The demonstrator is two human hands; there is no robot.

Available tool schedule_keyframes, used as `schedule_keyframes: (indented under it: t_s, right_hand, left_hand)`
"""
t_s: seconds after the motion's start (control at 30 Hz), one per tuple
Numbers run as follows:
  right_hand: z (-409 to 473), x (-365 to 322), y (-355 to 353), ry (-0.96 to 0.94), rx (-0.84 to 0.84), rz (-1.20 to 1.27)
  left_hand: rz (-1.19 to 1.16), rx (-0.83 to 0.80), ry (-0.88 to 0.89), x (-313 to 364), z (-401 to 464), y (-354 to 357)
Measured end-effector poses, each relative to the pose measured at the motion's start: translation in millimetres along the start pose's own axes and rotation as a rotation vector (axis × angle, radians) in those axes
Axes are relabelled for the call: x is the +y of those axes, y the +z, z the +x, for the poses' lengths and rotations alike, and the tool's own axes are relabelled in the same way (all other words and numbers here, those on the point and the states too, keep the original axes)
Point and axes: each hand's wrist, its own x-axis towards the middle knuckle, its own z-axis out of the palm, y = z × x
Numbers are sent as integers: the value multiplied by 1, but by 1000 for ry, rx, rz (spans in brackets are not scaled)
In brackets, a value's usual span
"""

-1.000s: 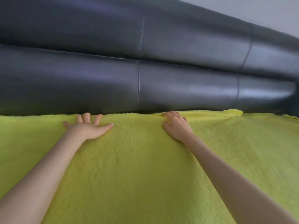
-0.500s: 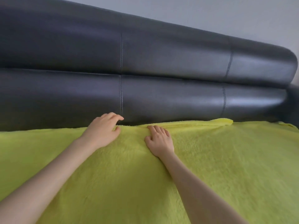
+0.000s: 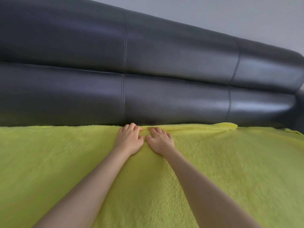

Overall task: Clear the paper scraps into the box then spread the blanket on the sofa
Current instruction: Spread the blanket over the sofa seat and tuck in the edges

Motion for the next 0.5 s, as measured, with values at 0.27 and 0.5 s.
schedule_keyframes:
  t_s: [0.27,0.5]
  right_hand:
    - [19,-16,-17,84,-149,-134]
    - [43,-20,-21,188,-269,-156]
  left_hand:
    - [69,-248,-34,4,10,-8]
    - [115,-386,-91,11,33,-16]
